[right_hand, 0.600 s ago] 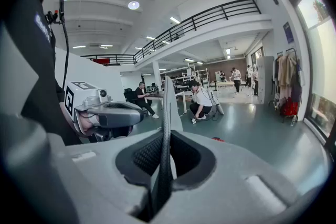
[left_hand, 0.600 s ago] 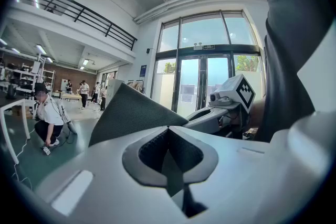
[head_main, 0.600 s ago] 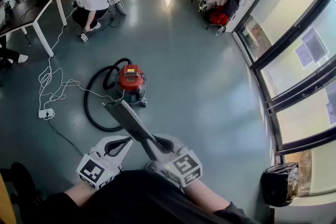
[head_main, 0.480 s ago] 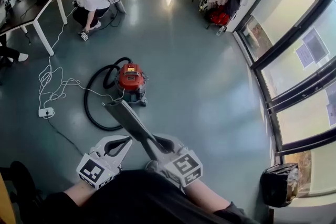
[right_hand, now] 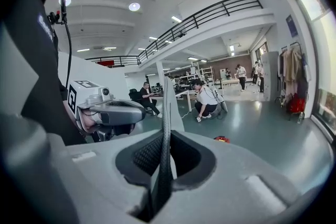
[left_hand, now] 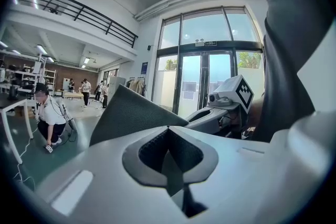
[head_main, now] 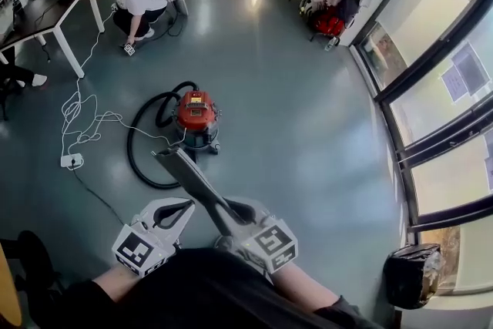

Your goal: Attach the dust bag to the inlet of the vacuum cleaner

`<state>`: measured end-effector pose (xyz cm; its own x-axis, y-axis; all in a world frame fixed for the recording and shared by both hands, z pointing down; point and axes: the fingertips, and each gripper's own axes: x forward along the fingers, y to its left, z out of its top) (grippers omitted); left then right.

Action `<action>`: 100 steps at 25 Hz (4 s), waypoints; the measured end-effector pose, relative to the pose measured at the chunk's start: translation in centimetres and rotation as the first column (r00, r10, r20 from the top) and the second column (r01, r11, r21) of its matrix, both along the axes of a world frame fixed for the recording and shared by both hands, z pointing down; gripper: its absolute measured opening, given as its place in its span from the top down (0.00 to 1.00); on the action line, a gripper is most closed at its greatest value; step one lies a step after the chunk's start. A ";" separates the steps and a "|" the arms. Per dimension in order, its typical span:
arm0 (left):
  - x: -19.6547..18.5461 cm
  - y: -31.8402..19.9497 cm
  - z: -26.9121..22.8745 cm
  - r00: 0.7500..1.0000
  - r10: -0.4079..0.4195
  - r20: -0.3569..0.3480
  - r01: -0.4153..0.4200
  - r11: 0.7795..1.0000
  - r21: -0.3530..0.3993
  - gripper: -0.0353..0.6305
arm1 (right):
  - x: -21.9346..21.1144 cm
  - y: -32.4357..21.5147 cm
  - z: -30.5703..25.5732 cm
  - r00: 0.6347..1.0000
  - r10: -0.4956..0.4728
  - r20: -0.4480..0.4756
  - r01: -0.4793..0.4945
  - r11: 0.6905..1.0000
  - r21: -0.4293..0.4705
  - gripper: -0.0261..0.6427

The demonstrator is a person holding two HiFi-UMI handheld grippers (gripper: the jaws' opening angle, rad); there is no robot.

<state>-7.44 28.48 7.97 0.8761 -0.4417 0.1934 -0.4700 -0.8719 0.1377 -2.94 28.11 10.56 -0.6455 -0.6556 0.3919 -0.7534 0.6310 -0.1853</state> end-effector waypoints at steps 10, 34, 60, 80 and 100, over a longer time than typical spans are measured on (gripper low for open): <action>1.4 -0.4 0.0 0.996 -0.076 0.045 0.076 0.997 0.015 0.92 | 1.6 -0.2 1.3 0.997 -0.079 0.025 0.079 0.997 -0.014 0.93; 2.5 -9.3 1.0 0.996 -0.088 0.011 0.088 0.996 0.013 0.92 | 2.9 -8.0 3.3 0.993 -0.115 -0.035 0.113 0.992 -0.046 0.93; -1.8 -26.9 2.1 0.990 -0.134 0.044 0.134 0.991 -0.005 0.92 | 2.2 -21.7 9.0 0.953 -0.207 -0.220 0.189 0.977 -0.099 0.93; 1.2 -33.0 4.7 0.935 -0.333 0.120 0.332 0.943 0.025 0.92 | 7.3 -23.6 15.8 0.866 -0.440 -0.240 0.409 0.897 -0.169 0.93; -0.4 -43.7 21.3 0.974 -0.039 0.221 0.021 0.996 0.085 0.92 | 1.7 -27.8 28.2 0.825 -0.456 -0.334 0.407 0.889 -0.210 0.93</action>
